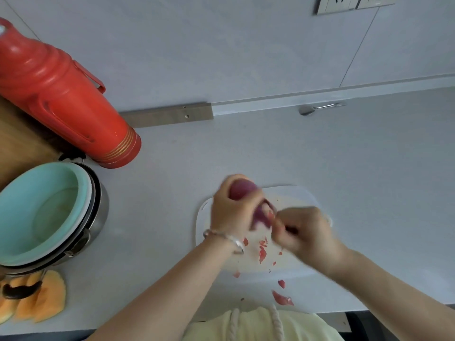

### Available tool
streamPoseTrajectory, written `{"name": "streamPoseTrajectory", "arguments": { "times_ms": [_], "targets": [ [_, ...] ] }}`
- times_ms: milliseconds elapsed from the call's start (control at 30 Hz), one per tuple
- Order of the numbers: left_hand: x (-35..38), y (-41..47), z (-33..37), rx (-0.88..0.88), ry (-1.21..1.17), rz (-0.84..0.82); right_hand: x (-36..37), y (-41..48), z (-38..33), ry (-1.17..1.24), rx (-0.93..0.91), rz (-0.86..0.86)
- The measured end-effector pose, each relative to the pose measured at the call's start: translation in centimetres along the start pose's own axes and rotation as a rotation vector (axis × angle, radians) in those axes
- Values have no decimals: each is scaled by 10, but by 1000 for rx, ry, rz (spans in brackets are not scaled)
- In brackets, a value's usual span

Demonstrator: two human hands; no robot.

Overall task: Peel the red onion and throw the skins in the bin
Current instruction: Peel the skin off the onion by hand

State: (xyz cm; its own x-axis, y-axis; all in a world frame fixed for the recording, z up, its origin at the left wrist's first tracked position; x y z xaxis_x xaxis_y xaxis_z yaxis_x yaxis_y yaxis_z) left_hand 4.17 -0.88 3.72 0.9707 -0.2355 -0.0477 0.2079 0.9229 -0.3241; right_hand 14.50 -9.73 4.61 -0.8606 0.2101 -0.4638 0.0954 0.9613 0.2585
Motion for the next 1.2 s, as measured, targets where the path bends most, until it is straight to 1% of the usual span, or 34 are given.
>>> {"name": "streamPoseTrajectory", "arguments": {
  "times_ms": [33, 67, 100, 133, 167, 200, 233, 300, 333, 433, 500, 633, 767, 900, 1067, 1200],
  "targets": [
    [-11, 11, 0, -85, -67, 103, 0, -1, -5, 21, -94, -26],
    [-26, 21, 0, -164, -126, 190, -3, -1, -6, 48, -108, -19],
    [-40, 28, -1, -210, -163, 227, -8, 3, -3, 80, -30, 21],
    [-49, 31, -1, -220, -177, 213, -14, 8, 4, 96, 95, 73],
    [-56, 31, -1, -215, -179, 170, -17, 12, 13, 76, 241, 88],
    [-58, 28, 0, -206, -184, 119, -17, 16, 19, 44, 378, 47],
    [-55, 22, 1, -194, -183, 70, -14, 19, 23, 46, 468, -22],
    [-45, 10, 3, -165, -159, 8, -4, 23, 20, 143, 552, -113],
    [-40, 7, 3, -135, -149, 11, 0, 26, 17, 206, 570, -124],
    [-36, -1, 5, 35, -40, 16, 3, 28, 12, 441, 639, -72],
    [-36, -6, 8, 119, 30, -5, -1, 23, 12, 492, 646, -59],
    [-35, -11, 12, 241, 128, -48, -5, 12, 6, 392, 608, -85],
    [-33, -16, 13, 324, 165, -83, -9, 12, 2, 527, 691, 36],
    [-34, -22, 13, 409, 153, -106, -10, 12, -4, 641, 685, 1],
    [-36, -24, 15, 520, 164, -116, -12, 13, -17, 607, 680, -52],
    [-41, -23, 15, 561, 175, -108, -16, 12, -21, 560, 685, -113]
  ]
}}
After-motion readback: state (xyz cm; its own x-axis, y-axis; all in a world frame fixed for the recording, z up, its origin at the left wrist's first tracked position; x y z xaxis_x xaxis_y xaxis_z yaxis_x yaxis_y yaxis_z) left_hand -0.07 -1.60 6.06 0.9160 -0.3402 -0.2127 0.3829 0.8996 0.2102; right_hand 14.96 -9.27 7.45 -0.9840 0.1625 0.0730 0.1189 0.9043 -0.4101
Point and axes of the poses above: each hand's wrist, its own y-axis towards the middle knuckle, its own x-axis out of the palm, z = x × y, the point moved 1 cm from there along y, towards the middle knuckle
